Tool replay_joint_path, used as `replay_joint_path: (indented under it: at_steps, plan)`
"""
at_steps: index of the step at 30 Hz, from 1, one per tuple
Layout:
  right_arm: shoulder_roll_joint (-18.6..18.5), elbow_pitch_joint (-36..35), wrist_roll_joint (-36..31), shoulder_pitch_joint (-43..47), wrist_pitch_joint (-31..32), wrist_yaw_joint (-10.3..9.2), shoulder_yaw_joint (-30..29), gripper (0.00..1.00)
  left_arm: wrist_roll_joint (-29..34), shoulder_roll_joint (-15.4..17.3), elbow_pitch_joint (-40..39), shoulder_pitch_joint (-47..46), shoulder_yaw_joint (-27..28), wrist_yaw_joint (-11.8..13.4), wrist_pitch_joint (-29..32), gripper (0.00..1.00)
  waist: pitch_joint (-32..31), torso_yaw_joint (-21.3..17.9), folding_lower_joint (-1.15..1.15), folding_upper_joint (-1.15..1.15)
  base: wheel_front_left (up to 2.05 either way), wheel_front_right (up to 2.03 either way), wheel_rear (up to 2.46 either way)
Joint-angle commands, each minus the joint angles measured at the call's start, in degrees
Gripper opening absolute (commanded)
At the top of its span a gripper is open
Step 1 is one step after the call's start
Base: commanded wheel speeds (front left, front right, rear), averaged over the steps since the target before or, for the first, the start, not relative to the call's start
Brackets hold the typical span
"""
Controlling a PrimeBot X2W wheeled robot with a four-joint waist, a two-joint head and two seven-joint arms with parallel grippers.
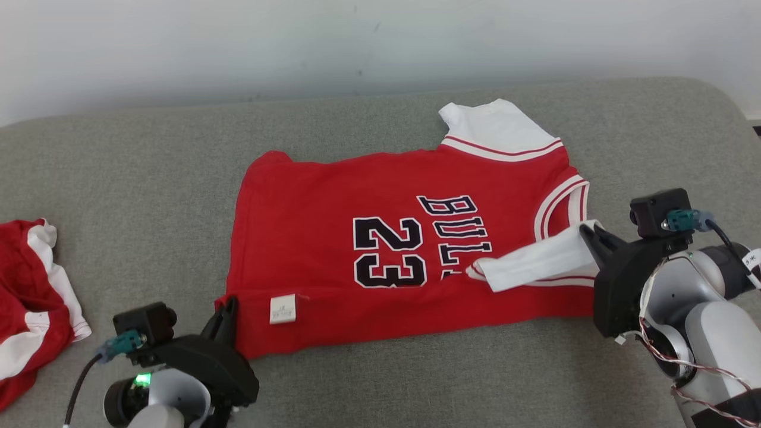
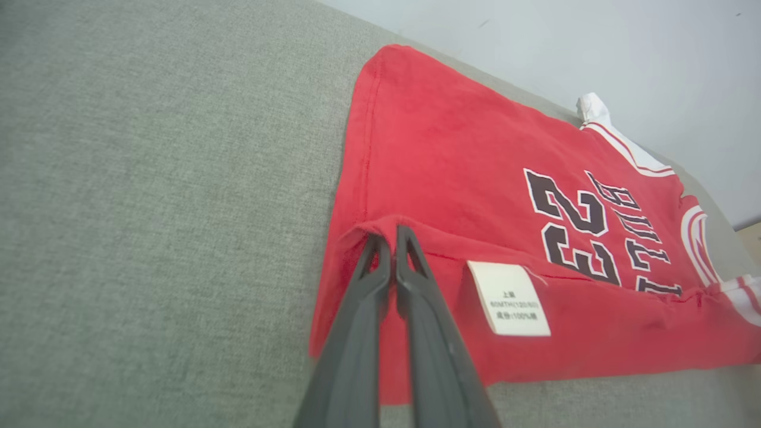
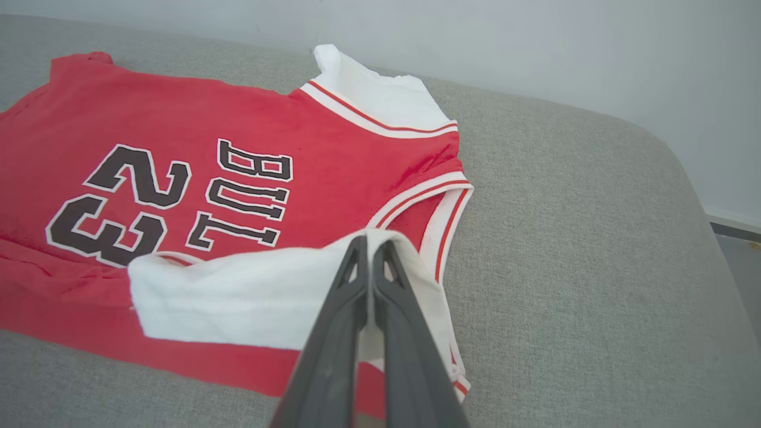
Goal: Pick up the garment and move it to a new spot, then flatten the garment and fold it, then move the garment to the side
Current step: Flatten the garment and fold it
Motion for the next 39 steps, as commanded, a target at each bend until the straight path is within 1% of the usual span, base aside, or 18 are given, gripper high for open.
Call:
replay_joint_path:
  at_steps: [1, 10, 17, 18, 19, 20, 26, 30, 34, 37, 39]
  plan:
    - [0.2, 0.8, -0.6, -1.3, -0.8, 0.15, 0.3, 0.00, 0.2, 0.2, 0.6, -1.5, 0.0, 0.1, -0.3, 0.00, 0.7, 0.2, -0.01, -0.01, 0.00, 0.00, 0.00]
    - [0.8, 4.1, -0.8, -6.8, -5.0, 0.15, 0.7, 0.00, 0.8, -0.2, 3.2, -6.5, -0.1, -0.4, -1.4, 0.00, 3.9, 0.1, -0.01, -0.01, 0.00, 0.00, 0.00]
    - [1.6, 6.7, -0.9, -8.4, -5.3, 0.15, 0.4, 0.00, 0.9, -0.3, 4.6, -8.2, -0.4, -1.0, -1.9, 0.00, 5.2, 0.1, -0.01, -0.01, 0.00, 0.00, 0.00]
    - [1.9, 7.0, -1.2, -8.7, -5.8, 0.15, 0.1, 0.00, 0.9, -0.4, 4.8, -8.5, -0.5, -1.0, -2.1, 0.38, 5.3, 0.2, -0.01, -0.01, 0.00, 0.00, 0.00]
    - [2.1, 7.2, -1.4, -9.0, -6.6, 0.15, -0.2, 0.49, 1.0, -0.5, 5.0, -8.7, -0.5, -1.1, -2.4, 0.84, 5.5, 0.2, -0.01, -0.01, 0.00, 0.00, 0.00]
    - [2.4, 7.6, -1.5, -9.0, -7.1, 0.15, -0.2, 1.00, 1.0, -0.6, 5.1, -8.9, -0.6, -1.4, -2.9, 1.00, 5.5, 0.3, -0.01, -0.01, 0.00, 0.00, 0.00]
    - [4.1, 8.8, -2.1, -9.4, -12.9, 0.15, -1.9, 1.00, 2.9, 0.0, 6.1, -9.8, -1.1, -2.5, -7.2, 1.00, 5.0, 0.5, -0.01, -0.01, 0.00, 0.00, 0.00]
    - [5.0, 8.9, -1.3, -7.1, -14.6, 0.15, -3.3, 1.00, 4.2, 0.8, 6.4, -7.9, -1.6, -2.4, -10.0, 1.00, 3.9, 0.5, -0.01, -0.01, 0.00, 0.00, 0.00]
    - [5.0, 7.9, -1.0, -3.2, -12.6, 0.15, -5.1, 1.00, 7.1, 1.9, 5.9, -4.9, -3.5, -1.6, -11.8, 1.00, 3.0, 0.3, -0.01, -0.01, 0.00, 0.00, 0.00]
    - [5.0, 6.8, -1.8, 0.4, -9.5, 0.15, -7.3, 1.00, 9.4, 2.6, 5.8, -2.6, -5.9, -0.8, -11.1, 1.00, 2.7, 0.1, -0.01, -0.01, 0.00, 0.00, 0.00]
    - [5.5, 6.4, -2.1, 2.7, -7.2, 0.15, -9.0, 1.00, 10.9, 3.0, 6.1, -1.7, -7.0, 0.1, -10.9, 1.00, 2.8, 0.0, -0.01, -0.01, 0.00, 0.00, 0.00]
